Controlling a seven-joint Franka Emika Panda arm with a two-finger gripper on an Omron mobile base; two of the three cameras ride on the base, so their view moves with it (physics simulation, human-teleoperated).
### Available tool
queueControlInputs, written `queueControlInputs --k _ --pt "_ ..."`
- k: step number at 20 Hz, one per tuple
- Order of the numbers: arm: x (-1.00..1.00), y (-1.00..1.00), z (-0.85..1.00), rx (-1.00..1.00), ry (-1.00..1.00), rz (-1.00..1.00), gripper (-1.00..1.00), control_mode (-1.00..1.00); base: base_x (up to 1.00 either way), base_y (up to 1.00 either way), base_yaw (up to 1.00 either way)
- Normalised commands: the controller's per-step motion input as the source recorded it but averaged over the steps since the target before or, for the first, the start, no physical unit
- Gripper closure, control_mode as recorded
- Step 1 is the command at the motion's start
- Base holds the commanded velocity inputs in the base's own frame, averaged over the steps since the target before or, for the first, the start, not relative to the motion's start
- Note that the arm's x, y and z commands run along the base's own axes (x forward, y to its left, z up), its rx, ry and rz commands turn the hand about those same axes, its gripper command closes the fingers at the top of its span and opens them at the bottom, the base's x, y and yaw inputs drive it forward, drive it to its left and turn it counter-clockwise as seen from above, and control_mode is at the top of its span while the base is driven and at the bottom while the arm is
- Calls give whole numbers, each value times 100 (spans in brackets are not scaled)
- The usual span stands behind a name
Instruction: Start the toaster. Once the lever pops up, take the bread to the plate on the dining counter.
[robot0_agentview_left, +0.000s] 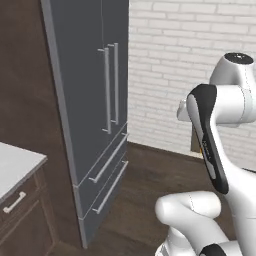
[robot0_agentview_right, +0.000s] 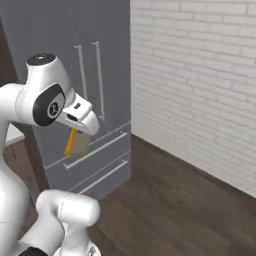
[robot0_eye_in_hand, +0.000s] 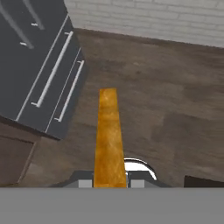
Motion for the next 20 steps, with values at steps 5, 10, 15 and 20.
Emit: queueControlInputs --k 5,10,15,20 --pt "0 0 0 0 0 0 100 100 3 -9 -80" --pt "0 0 0 0 0 0 100 100 27 -2 -70" --pt "0 0 0 0 0 0 100 100 54 0 -57" --pt "0 0 0 0 0 0 100 100 70 0 -46"
